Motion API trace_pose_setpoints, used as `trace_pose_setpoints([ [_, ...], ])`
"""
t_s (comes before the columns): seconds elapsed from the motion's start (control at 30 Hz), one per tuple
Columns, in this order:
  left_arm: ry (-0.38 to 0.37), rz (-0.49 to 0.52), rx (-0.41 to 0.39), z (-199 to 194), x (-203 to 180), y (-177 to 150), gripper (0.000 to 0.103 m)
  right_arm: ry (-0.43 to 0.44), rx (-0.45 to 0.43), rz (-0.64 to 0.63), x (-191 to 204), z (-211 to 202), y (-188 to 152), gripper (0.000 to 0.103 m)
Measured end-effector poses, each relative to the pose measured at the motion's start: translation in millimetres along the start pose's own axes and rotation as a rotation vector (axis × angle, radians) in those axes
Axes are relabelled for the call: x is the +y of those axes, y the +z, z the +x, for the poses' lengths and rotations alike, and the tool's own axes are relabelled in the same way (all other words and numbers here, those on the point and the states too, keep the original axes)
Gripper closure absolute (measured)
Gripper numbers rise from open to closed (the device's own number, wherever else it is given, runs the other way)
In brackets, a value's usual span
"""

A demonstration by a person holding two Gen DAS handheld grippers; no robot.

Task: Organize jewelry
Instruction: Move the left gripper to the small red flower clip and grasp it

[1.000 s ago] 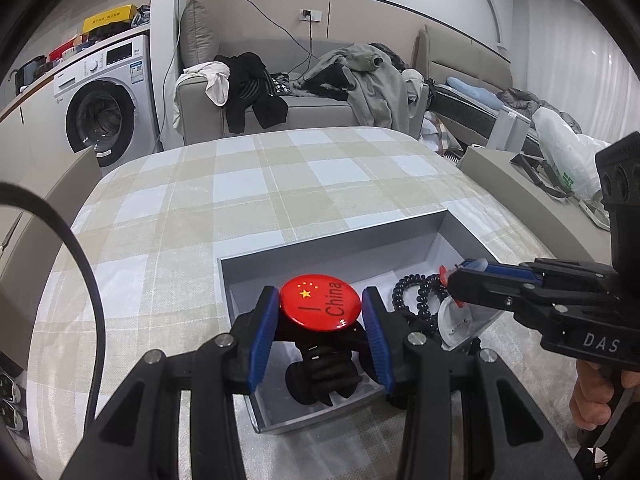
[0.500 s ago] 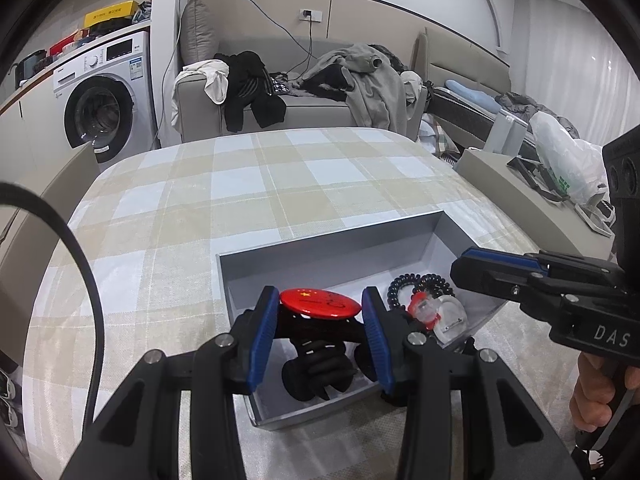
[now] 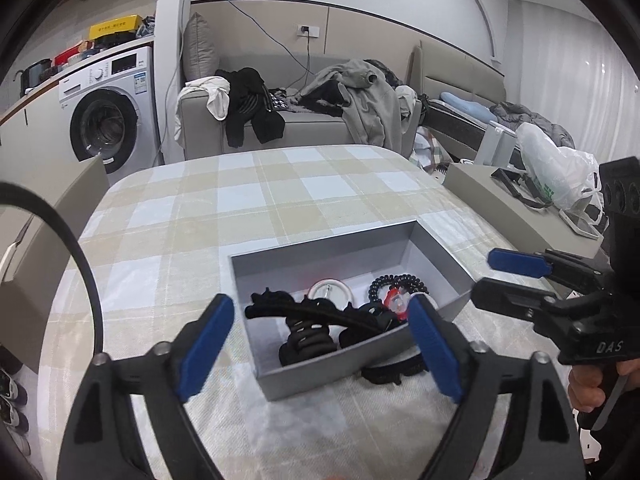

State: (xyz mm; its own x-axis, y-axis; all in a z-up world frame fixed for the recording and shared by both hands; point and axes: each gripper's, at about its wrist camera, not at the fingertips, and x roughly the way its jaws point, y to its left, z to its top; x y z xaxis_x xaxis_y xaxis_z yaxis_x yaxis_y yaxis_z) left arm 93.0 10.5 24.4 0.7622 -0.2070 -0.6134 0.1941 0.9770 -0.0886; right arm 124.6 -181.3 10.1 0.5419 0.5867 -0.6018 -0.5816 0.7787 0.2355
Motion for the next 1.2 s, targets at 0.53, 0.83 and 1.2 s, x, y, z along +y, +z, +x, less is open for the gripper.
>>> trace_pose_setpoints([
  [0.53, -0.010, -0.021, 0.028, -14.7, -5.4, -31.1, 0.001, -0.051, 0.058, -0.046, 5.8, -12.5, -35.1, 0.002],
  [0.83, -0.050, 0.064, 0.079, -16.2, -28.8, -49.3, 0.001, -0.036, 0.115, -0.053, 9.0, -21.4, -58.2, 0.002],
  [1.2, -0.175, 0.192, 0.196, -11.3, -55.9, -70.3, 0.002, -0.054, 0.117, -0.041, 1.8, -28.8, -62.3, 0.002],
])
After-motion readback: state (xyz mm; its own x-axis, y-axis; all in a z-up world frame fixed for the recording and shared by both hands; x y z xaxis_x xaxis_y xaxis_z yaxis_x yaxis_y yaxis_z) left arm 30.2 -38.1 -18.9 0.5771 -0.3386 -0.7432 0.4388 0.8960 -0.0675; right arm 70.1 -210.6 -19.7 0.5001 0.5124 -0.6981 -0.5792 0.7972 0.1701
